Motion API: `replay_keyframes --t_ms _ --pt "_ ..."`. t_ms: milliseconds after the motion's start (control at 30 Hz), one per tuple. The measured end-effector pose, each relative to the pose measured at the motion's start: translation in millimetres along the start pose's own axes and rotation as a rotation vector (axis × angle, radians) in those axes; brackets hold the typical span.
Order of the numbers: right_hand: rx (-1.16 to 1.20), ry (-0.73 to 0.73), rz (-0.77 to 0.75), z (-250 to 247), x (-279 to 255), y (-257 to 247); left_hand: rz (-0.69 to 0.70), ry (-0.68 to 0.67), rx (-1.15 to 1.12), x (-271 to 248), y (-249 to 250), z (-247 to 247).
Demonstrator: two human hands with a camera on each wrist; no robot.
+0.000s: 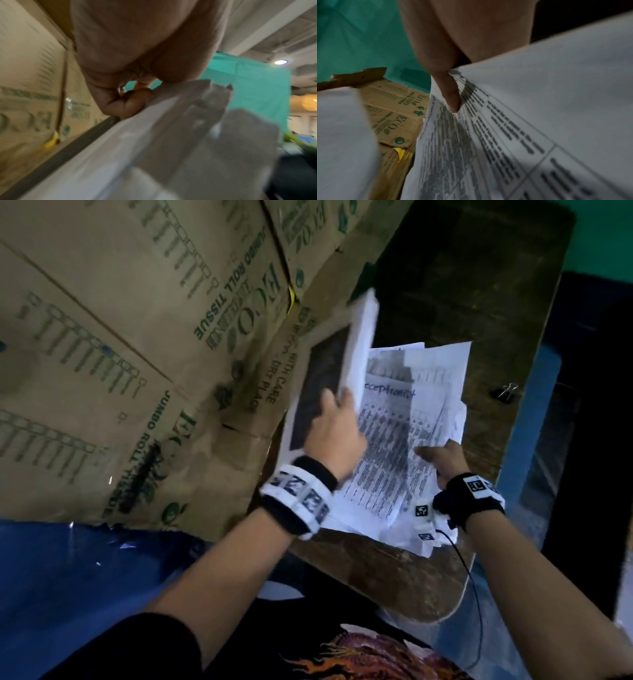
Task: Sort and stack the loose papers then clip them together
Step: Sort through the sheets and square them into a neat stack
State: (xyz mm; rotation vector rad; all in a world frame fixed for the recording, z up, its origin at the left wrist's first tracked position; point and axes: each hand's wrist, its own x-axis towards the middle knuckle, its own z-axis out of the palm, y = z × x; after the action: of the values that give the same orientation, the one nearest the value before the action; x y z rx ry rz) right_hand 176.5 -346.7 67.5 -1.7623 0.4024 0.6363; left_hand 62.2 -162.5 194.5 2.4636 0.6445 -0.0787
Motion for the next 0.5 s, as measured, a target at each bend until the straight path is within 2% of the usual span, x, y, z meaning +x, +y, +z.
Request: replay_keyframes --t_ms 100,167,333,400,500 --pt "0.053 -0.009 0.039 10 0 2 0.011 -0.259 0.138 -7 20 57" --pt "0.083 -0.012 0.073 7 7 7 0.05 -0.372 0.175 -10 23 93" --pt "0.216 -0.088 0.252 -8 21 27 0.194 -0.396 0.262 -26 18 143" --pt "0.188 -0.107 0.194 -7 16 32 0.281 -0.482 0.297 -31 16 151" --pt "0.018 -0.07 0.048 -2 11 37 0.419 -0.709 0.277 -25 2 166"
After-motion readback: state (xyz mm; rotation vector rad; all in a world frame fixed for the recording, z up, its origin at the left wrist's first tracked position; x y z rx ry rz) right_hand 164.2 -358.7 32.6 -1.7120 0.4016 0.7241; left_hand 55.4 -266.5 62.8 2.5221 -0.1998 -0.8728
